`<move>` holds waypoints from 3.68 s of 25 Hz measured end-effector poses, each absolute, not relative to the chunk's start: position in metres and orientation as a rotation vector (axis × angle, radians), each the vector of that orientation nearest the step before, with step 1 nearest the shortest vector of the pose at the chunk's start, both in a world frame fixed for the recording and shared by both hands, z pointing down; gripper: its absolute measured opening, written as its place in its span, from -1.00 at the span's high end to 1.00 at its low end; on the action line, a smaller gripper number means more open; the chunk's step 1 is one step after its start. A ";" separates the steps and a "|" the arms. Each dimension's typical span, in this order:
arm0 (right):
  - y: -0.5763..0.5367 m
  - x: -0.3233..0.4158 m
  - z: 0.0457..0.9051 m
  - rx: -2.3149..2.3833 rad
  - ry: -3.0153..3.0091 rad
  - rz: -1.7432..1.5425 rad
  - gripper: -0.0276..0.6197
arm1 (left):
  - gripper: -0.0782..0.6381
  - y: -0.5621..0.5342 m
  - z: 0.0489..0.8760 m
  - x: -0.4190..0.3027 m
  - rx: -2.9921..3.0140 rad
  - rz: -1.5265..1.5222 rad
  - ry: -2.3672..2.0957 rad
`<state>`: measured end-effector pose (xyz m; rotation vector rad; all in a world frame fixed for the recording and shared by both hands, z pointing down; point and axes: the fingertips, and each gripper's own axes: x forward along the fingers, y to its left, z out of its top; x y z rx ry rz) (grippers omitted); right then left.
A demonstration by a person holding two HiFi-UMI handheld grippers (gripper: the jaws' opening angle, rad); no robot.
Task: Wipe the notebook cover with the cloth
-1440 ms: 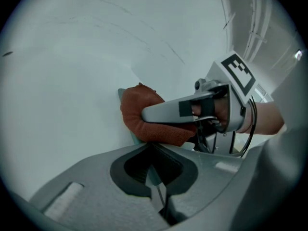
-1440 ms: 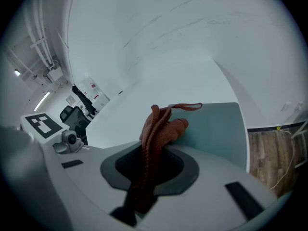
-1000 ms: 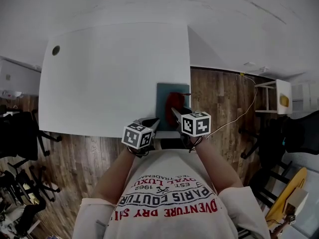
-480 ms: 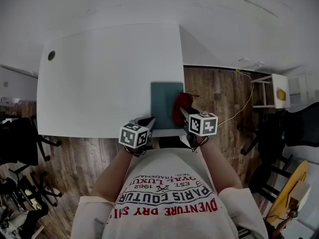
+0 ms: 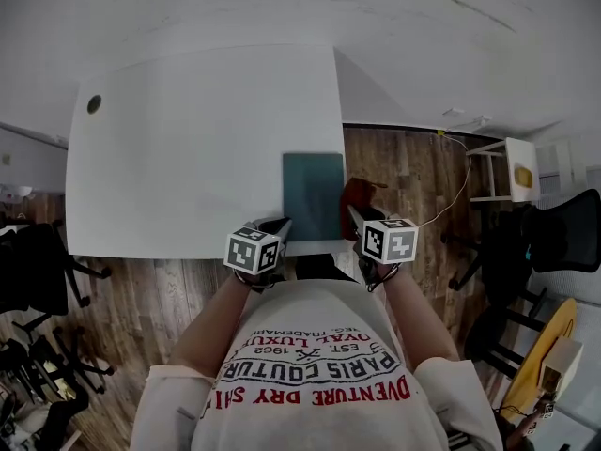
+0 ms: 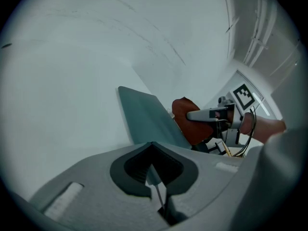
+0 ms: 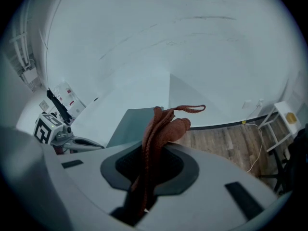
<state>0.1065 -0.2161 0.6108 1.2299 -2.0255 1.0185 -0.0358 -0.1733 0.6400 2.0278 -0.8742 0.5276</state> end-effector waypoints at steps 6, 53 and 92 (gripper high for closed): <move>-0.189 0.043 0.596 1.073 -2.118 0.992 0.68 | 0.76 -0.174 0.640 -0.038 2.023 0.525 -0.863; -0.165 0.052 0.641 1.044 -2.074 1.056 0.64 | 0.76 -0.168 0.640 -0.033 2.046 0.565 -0.815; -0.258 0.091 0.466 1.426 -2.427 0.515 0.67 | 0.76 -0.244 0.463 -0.062 2.378 0.210 -1.280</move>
